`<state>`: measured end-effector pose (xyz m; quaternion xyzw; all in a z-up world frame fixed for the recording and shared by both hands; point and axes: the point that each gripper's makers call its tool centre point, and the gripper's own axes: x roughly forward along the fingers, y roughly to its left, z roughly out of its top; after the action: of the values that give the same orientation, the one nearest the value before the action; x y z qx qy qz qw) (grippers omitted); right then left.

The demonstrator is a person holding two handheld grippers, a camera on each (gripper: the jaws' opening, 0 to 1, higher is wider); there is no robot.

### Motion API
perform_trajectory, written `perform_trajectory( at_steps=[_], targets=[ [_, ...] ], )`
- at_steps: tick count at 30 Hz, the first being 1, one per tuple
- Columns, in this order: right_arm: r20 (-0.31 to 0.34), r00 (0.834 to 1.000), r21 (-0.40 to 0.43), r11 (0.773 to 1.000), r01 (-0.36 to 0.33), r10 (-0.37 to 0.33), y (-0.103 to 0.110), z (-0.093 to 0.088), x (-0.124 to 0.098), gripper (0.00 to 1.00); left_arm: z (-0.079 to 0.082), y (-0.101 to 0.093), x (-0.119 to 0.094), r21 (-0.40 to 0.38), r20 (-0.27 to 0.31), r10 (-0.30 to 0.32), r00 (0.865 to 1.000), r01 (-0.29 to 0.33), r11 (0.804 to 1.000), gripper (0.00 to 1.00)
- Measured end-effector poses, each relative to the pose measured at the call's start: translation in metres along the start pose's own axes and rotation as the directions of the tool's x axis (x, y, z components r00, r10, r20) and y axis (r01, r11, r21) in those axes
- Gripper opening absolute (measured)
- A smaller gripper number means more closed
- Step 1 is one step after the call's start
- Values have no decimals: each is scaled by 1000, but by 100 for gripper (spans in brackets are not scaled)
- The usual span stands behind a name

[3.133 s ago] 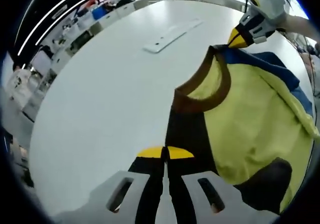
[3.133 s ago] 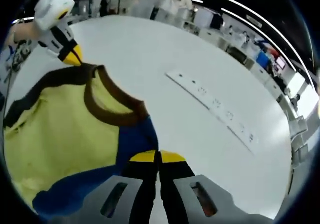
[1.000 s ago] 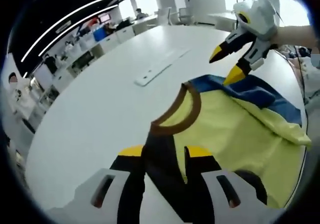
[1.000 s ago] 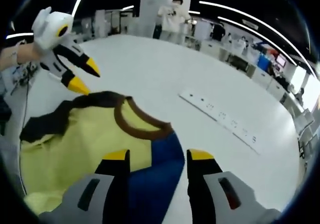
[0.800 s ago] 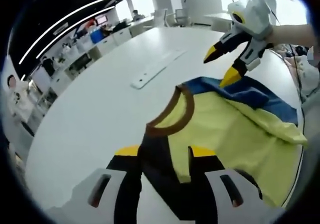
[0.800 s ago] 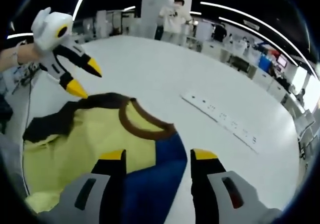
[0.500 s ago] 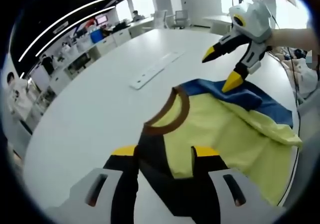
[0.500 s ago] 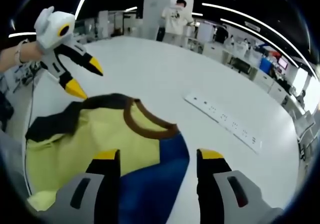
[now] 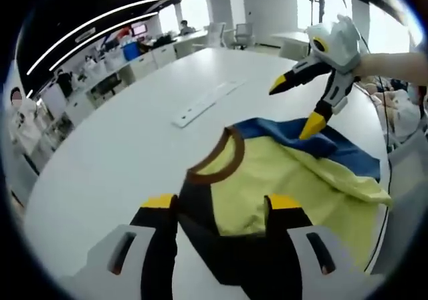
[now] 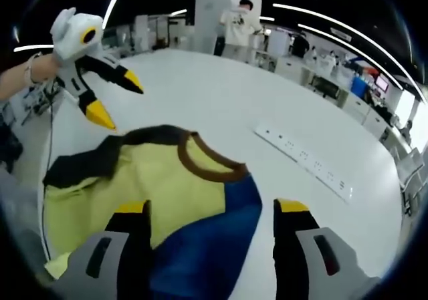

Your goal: Fold the garment on the visible template until the final outline fits inside the template.

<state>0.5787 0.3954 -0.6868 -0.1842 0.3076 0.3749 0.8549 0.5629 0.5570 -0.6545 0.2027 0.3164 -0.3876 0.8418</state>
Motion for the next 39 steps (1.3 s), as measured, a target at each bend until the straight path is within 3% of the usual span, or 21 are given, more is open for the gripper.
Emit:
perform_trajectory(
  at_steps=[9,39],
  targets=[
    [14,999,-12,999,-36,36,16,1,-9,84,0,-6,-12,-6,23,-26,999,26,1000,60],
    [45,996,-28,997,-74,75,45,-2,-44,100,7,-53,-46,6,63,-123,990,122,992,84]
  ],
)
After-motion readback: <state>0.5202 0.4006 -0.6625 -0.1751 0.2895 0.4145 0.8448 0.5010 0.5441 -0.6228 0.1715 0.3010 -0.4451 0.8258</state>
